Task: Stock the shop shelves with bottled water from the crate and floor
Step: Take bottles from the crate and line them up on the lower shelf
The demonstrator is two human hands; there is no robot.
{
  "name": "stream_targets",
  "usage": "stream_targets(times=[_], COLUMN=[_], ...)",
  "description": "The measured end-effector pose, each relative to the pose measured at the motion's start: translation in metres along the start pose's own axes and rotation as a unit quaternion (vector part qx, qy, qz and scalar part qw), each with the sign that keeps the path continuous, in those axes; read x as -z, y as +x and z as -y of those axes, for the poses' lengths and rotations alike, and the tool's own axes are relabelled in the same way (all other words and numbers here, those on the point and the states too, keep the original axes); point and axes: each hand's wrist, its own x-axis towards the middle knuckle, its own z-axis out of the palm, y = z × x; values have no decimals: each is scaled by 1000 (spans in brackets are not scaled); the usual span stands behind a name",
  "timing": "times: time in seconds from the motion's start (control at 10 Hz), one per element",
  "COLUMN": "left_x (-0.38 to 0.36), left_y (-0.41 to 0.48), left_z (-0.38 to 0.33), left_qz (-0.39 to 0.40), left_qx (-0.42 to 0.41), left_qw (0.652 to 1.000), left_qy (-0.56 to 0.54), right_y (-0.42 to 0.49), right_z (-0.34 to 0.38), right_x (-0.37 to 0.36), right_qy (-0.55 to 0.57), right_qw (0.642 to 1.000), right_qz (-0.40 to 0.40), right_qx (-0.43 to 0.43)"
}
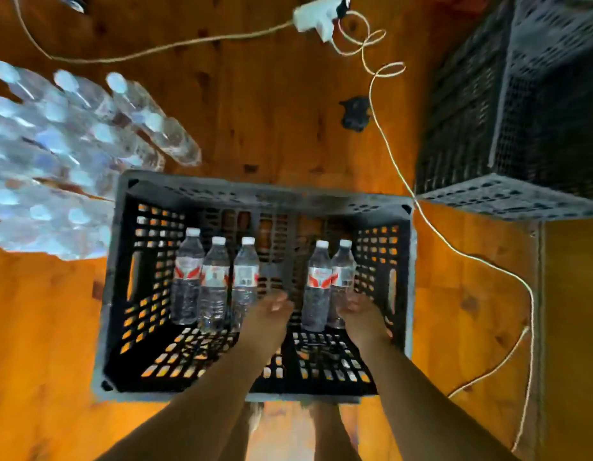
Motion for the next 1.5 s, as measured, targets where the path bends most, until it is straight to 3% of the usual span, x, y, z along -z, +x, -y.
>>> stream_targets(times=[0.1, 0.3, 0.5, 0.6, 0.8, 1.0, 1.2, 1.5], left_x=[-28, -74, -98, -98, -95, -70, -18, 64], left_y=[64, 153, 188, 189, 173, 109, -19, -238], left_z=[31, 80, 86, 83, 88, 66, -3, -96], left_qz=[-18, -8, 38, 44, -31, -34, -69, -134], left_qx=[10, 22, 31, 17, 23, -29, -106, -281], left_qw=[999, 999, 995, 994, 987, 989, 984, 926], left_qy=[35, -33, -83, -99, -155, -140, -128, -212], right_y=[75, 167, 183, 181, 159, 83, -50, -263], right_z=[-38, -78, -90, -89, -80, -58, 17, 141], right_x=[-28, -72, -85, -87, -94, -67, -24, 31], right_qy=[-24, 98, 142, 87, 35, 52, -2, -15], right_qw=[999, 994, 989, 996, 999, 995, 979, 928], right_qz=[19, 22, -20, -28, -22, -23, -19, 10], right_qx=[-24, -47, -29, 6, 32, 85, 203, 373])
